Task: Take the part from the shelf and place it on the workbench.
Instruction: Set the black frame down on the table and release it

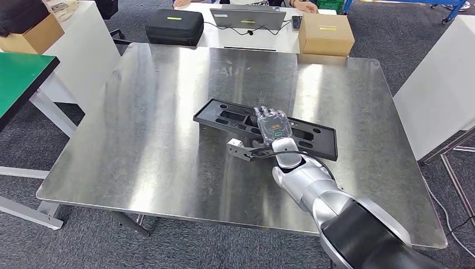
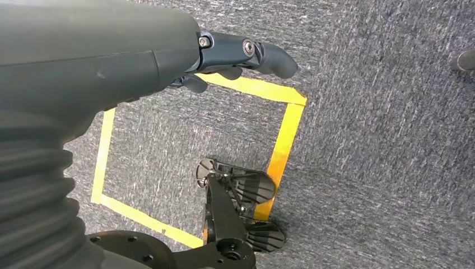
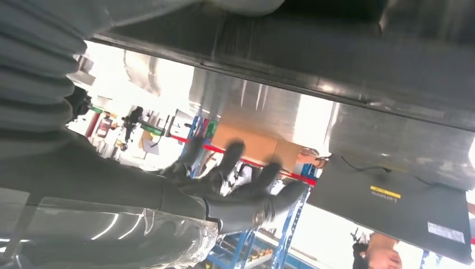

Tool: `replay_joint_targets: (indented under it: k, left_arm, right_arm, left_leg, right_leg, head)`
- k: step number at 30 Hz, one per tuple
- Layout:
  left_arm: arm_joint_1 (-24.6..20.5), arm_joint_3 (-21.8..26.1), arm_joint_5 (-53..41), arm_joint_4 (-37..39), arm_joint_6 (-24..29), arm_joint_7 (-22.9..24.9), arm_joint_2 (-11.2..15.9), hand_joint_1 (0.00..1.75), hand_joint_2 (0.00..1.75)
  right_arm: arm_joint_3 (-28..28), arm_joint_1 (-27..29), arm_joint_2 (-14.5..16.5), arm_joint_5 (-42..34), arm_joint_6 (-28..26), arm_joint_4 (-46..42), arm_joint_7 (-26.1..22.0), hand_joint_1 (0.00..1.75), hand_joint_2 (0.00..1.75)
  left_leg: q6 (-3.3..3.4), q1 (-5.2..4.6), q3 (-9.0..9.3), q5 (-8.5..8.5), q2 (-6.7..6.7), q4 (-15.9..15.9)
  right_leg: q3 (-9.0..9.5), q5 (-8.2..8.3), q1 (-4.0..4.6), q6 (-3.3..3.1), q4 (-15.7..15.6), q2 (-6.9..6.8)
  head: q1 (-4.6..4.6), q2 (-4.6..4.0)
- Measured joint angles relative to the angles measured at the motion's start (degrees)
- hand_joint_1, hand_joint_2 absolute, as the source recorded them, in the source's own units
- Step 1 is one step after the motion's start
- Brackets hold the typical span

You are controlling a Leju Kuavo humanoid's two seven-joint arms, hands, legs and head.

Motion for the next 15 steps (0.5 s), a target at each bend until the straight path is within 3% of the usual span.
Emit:
replay_joint_targets:
  k: [11,13,15]
  left_arm:
    - [0.0,0.0,-0.65,0.07,0.28,0.23,-0.02,0.0,0.0]
    - [0.0,0.01,-0.84,0.07,0.56,0.6,-0.02,0.0,0.0]
    - [-0.01,0.02,-1.02,0.07,0.77,0.88,-0.02,0.0,0.0]
  right_arm:
    - [-1.99,0.03,0.07,-0.72,-2.36,0.03,-2.14,0.0,0.0]
    - [-3.76,0.13,0.53,-4.96,-3.56,-0.13,-7.26,0.0,0.0]
    - [-8.4,0.6,1.77,-15.65,-2.93,-0.88,-19.37,0.0,0.0]
  left_leg:
    - [-0.02,0.01,0.01,0.01,0.0,0.0]
    - [-0.02,0.01,-0.01,0.01,0.03,0.0]
    - [-0.02,0.01,0.0,0.01,0.13,-0.01]
  right_leg:
    - [0.01,0.0,0.01,0.0,0.01,0.0]
    - [0.02,0.0,0.0,0.0,0.01,0.01]
    - [0.02,0.0,0.0,0.0,0.02,0.07]
  head:
    - [0.0,0.0]
    - [0.01,0.0]
    - [0.01,0.0]
